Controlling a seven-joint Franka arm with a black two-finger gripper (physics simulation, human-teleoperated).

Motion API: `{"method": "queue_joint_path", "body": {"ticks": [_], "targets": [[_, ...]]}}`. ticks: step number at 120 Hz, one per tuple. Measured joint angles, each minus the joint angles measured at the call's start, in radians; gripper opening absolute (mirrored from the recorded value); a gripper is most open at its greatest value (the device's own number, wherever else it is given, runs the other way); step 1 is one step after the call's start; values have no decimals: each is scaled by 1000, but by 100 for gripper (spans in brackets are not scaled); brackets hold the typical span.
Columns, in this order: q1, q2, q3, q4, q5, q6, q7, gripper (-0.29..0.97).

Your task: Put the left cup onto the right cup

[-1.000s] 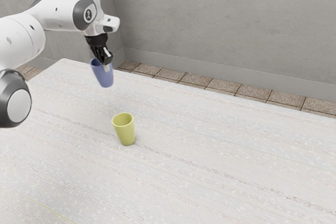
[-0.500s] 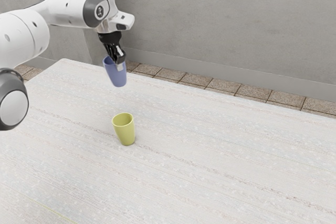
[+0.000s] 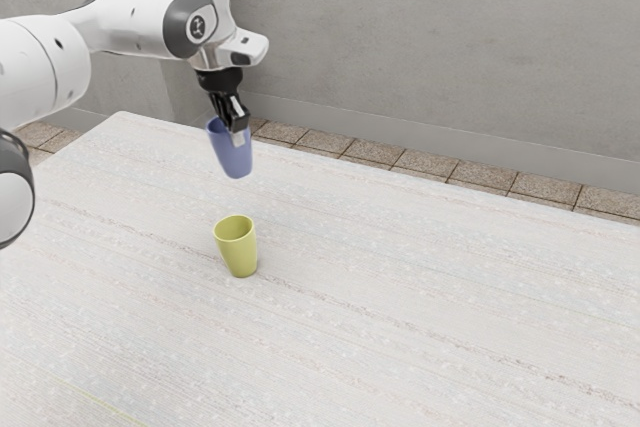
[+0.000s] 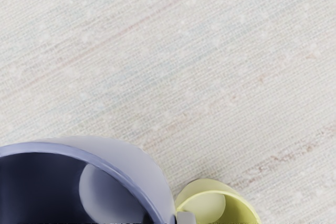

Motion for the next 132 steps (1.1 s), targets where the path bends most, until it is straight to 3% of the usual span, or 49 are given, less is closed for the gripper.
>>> {"method": "queue_joint_path", "body": {"ticks": [132], "targets": [[-48, -114, -25, -251, 1, 90, -8, -11]]}}
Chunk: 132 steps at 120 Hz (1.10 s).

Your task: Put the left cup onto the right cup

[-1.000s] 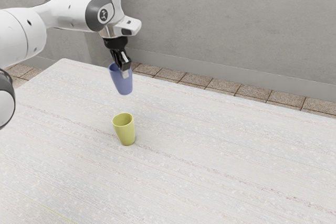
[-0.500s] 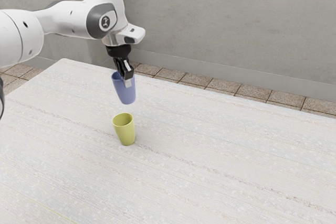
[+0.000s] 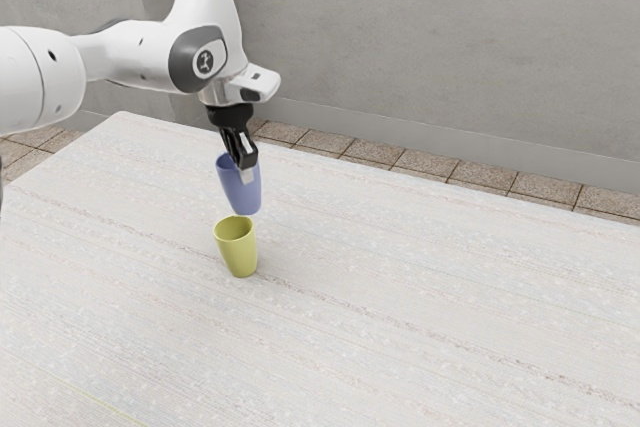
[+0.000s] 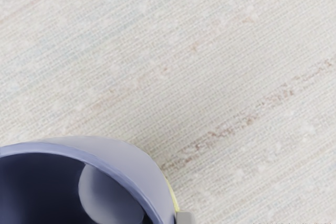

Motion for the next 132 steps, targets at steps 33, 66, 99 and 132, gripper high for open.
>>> {"method": "queue_joint_path", "body": {"ticks": [33, 66, 99, 132], "targets": [[0, -45, -9, -49, 2, 22, -4, -11], [1, -67, -10, -87, 2, 37, -8, -11], [2, -67, -9, -89, 3, 43, -10, -11], [1, -83, -7, -111, 8, 44, -11, -11]]}}
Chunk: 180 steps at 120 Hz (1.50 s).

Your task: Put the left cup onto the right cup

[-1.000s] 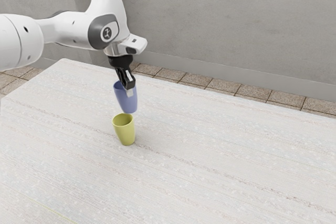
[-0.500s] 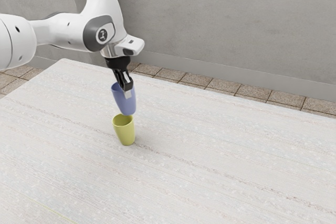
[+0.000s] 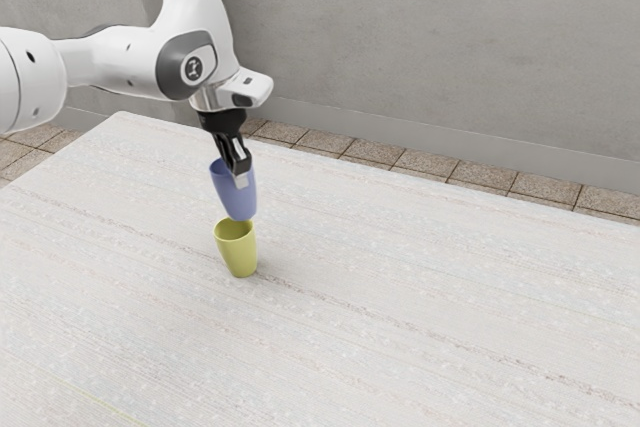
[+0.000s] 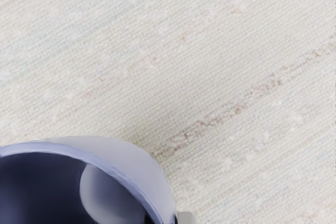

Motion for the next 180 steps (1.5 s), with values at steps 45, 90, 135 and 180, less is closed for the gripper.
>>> {"method": "queue_joint_path", "body": {"ticks": [45, 90, 135, 180], "targets": [[2, -4, 10, -6, 2, 2, 0, -11], [3, 0, 30, -14, 1, 2, 1, -11], [3, 6, 30, -28, 1, 18, 2, -11], [2, 6, 30, -49, 1, 29, 1, -11]]}}
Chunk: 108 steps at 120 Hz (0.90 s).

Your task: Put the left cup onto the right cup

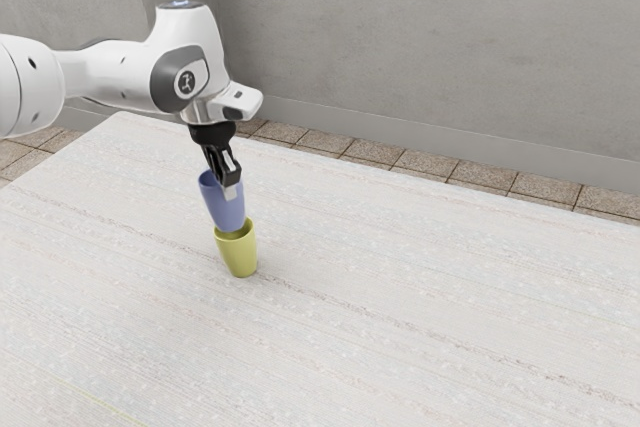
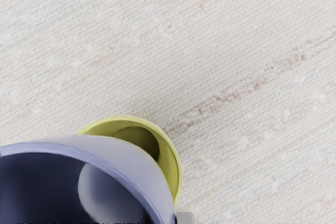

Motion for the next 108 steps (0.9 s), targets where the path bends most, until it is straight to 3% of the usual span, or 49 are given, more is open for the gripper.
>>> {"method": "queue_joint_path", "body": {"ticks": [108], "targets": [[0, 31, 0, -1, 0, 19, -2, -11]]}}
